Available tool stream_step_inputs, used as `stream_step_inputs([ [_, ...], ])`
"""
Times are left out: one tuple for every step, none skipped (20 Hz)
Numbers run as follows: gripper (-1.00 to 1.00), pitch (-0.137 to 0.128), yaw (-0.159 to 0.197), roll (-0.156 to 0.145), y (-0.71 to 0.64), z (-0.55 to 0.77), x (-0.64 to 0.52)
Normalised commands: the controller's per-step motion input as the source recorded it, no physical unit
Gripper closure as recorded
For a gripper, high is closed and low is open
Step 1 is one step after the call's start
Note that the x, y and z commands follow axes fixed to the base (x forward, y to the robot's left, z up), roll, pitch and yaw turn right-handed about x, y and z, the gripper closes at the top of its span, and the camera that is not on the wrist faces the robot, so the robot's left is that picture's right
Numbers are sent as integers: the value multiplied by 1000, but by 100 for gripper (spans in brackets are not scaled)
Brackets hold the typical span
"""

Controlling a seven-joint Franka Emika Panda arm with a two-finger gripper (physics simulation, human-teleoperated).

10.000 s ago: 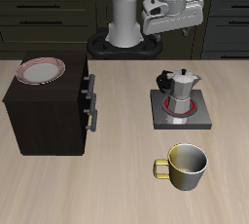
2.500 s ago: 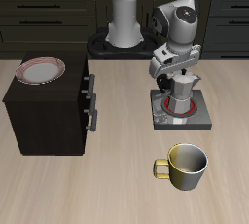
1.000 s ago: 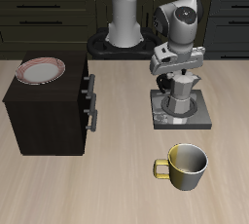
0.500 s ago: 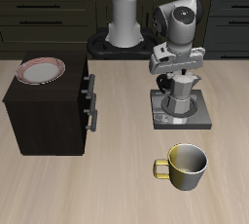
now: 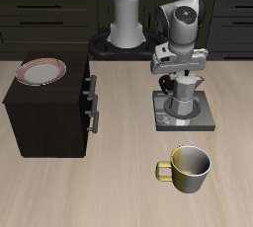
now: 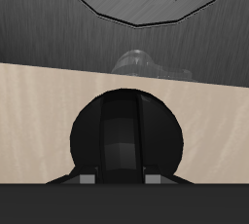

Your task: Place moka pot on the flat stove and turn off the stove

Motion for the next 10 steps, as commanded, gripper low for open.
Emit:
stream_step_inputs([
  [100,-13,-14,-18,-159,56,157],
  [100,-2,-147,-74,-255,141,65],
  [100,6,-100,10,-69,111,69],
  [100,8,-55,-7,-28,48,19],
  [100,0,0,0,0,0,0],
  [100,-8,-80,26,158,82,51],
  [100,1,6,-1,105,2,73],
  [100,24,-95,16,38,20,113],
  [100,-11,-68,-7,62,56,47],
  [100,21,-40,20,66,-20,59],
])
